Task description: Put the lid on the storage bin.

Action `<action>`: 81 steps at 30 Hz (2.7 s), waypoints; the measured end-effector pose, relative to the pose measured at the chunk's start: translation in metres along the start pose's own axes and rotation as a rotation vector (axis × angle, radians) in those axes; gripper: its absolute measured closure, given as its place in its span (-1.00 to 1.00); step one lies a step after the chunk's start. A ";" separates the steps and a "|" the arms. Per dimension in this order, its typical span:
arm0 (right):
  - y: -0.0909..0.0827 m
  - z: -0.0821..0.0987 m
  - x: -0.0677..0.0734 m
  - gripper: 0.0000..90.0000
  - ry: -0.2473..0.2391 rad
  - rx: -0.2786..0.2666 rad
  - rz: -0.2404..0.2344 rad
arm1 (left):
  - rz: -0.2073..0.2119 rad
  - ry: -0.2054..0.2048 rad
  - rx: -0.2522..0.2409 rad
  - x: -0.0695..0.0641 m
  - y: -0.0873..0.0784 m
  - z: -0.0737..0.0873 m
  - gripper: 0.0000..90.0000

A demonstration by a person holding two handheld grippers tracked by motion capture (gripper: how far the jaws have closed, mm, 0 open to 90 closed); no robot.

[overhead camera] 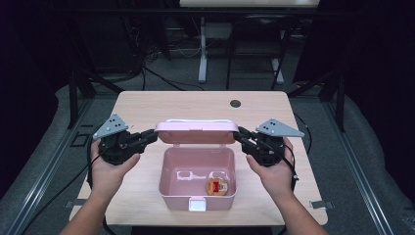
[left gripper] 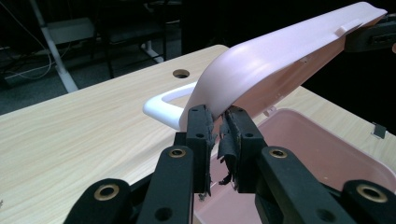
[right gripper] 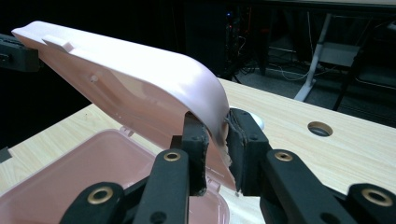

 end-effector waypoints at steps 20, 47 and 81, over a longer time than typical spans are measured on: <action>-0.011 0.008 0.005 0.73 -0.004 -0.001 -0.020 | -0.006 0.014 0.015 -0.005 -0.007 0.007 0.72; -0.016 0.029 0.016 0.13 0.014 0.020 -0.067 | 0.012 0.037 0.016 -0.015 -0.012 0.015 0.79; -0.021 0.057 0.014 -0.40 0.023 0.074 -0.104 | 0.020 0.021 0.001 -0.019 -0.016 0.022 0.78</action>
Point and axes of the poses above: each handheld gripper's, and its own axes: y roughly forward along the jaws, z roughly out of its underside, x roughly to its left, the point moved 3 cm from there along y, roughly forward along the jaws, and after that the axes turned 1 degree about z, right-handed, at the moved point
